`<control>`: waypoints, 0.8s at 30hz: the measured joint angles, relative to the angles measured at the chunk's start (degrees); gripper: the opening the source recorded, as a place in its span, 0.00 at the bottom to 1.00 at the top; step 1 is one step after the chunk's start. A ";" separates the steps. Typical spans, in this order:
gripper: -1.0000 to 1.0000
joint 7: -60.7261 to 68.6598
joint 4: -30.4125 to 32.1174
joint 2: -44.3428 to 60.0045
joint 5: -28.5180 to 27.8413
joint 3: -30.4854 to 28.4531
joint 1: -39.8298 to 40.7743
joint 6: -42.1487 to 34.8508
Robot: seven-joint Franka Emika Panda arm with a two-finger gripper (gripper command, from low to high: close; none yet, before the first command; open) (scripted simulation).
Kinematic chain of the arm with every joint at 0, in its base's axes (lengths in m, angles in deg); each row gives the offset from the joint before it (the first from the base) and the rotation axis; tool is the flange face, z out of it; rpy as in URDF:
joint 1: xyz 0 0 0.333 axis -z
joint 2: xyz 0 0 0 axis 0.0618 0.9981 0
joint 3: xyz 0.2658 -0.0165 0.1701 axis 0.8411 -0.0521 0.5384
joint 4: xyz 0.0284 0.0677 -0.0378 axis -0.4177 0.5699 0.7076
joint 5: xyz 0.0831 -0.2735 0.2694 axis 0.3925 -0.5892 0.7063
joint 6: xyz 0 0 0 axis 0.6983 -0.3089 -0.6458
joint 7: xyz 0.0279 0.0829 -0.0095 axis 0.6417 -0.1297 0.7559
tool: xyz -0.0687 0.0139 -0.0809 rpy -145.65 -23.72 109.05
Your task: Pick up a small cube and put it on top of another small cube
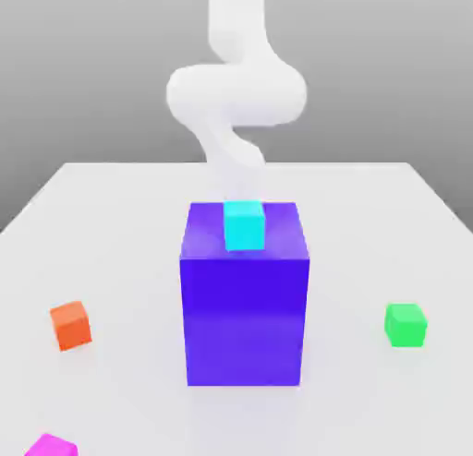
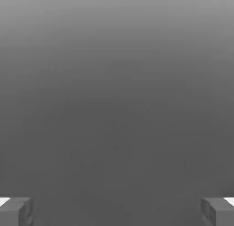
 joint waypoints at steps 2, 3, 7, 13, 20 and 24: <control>0.50 1.28 -0.57 4.42 1.69 -2.06 -0.81 0.72; 0.50 1.89 -0.84 6.53 2.51 -3.03 -1.18 1.10; 0.50 4.51 -1.92 14.90 5.98 -6.57 -2.28 2.44; 0.50 8.55 -3.56 27.46 11.38 -10.67 -2.75 4.40; 0.50 12.31 -5.40 41.85 16.30 -13.09 -0.80 6.89; 0.50 13.35 -6.34 49.64 17.48 -13.80 0.46 8.69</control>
